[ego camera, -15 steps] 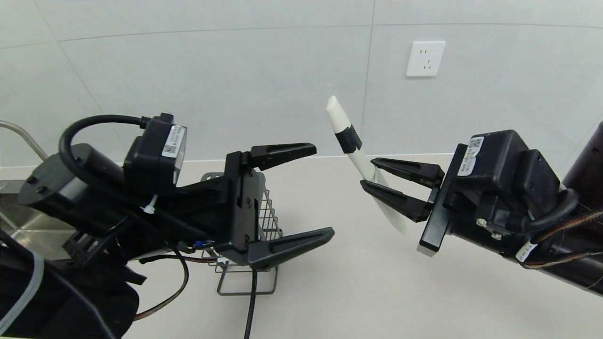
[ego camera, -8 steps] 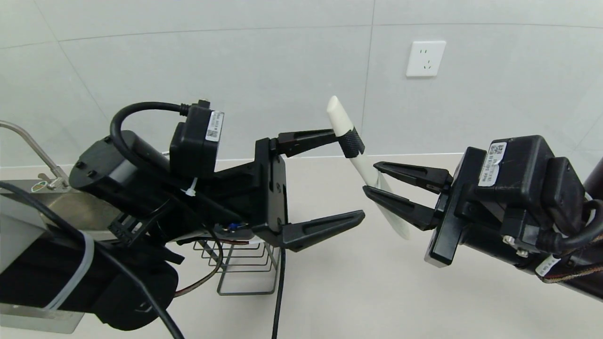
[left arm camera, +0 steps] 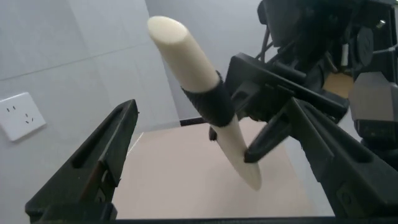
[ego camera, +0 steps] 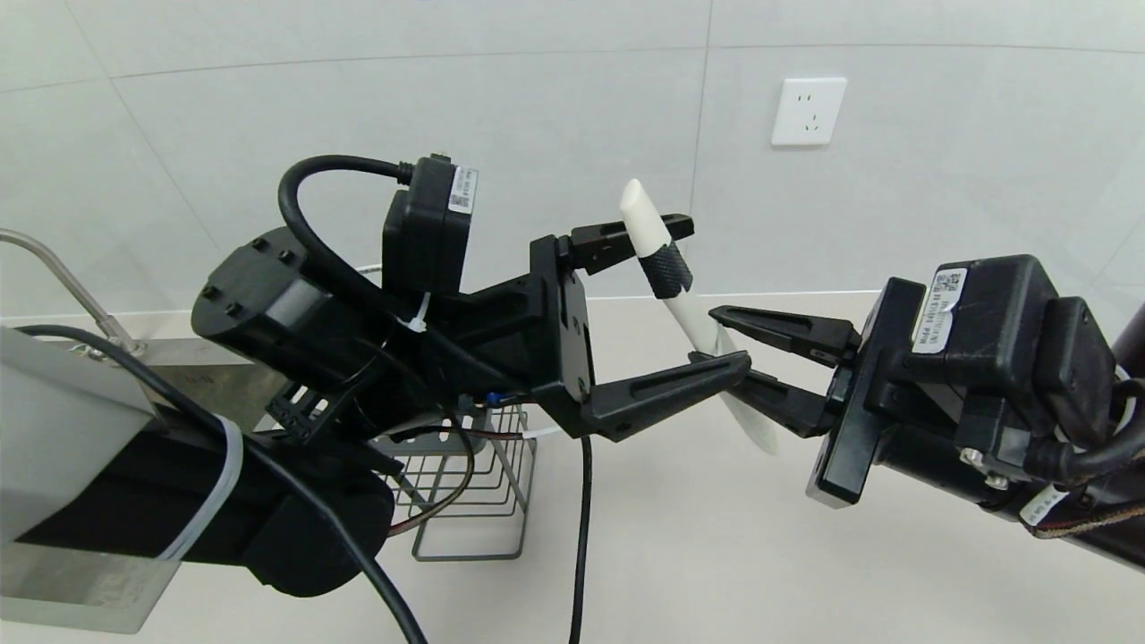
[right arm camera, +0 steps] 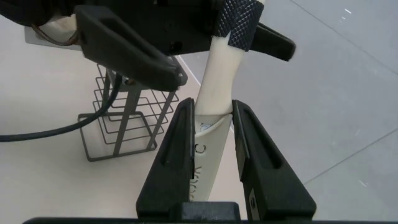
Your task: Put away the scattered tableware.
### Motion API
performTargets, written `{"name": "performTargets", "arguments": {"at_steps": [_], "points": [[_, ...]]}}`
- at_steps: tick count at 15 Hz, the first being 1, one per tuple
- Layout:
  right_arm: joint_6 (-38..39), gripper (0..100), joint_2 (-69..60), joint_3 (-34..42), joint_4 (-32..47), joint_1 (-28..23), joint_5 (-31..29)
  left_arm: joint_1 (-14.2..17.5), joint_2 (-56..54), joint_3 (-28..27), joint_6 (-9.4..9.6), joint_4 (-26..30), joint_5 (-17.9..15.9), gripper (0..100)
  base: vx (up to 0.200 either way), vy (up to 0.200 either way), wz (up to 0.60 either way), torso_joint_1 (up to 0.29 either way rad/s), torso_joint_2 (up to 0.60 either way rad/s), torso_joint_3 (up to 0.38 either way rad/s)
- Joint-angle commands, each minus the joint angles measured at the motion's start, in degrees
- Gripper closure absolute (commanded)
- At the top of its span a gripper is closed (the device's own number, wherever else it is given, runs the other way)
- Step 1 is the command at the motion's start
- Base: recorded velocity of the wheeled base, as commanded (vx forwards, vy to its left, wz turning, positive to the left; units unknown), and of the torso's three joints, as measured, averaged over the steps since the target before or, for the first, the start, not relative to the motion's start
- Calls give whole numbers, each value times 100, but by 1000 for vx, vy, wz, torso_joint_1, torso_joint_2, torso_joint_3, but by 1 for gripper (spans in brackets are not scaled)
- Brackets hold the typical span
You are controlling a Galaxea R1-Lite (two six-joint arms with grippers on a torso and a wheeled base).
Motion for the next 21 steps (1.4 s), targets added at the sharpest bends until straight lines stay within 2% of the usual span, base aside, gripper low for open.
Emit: {"name": "performTargets", "arguments": {"at_steps": [1,3,4,6,14,15,18,19,21], "points": [[0,100,-8,0,-44,5,2,-98,-29,-13,-45,-6,-1,0,0,0,0,0,0,0],[0,100,-17,0,-44,5,2,-125,-29,-57,-71,-6,-1,0,0,0,0,0,0,0],[0,100,-34,27,-44,5,11,-125,-81,-118,-230,-6,-1,0,0,0,0,0,0,0],[0,100,-34,-8,-53,14,11,-125,-169,-136,-370,-6,-1,0,0,0,0,0,0,0],[0,100,-87,-26,-97,49,2,-125,-196,-110,-414,-6,-1,0,0,0,0,0,0,0],[9,100,-105,-17,-97,40,2,-125,-204,-110,-414,-6,8,100,0,0,0,0,0,0],[17,100,-105,-26,-123,22,2,-133,-204,-110,-379,-6,8,100,0,0,0,0,0,0],[17,0,-105,-17,-114,14,2,-133,-204,-110,-379,-6,8,100,0,0,0,0,0,0],[26,0,-25,-8,-123,14,-25,-133,-204,-101,-370,-6,17,100,0,0,0,0,0,0]]}}
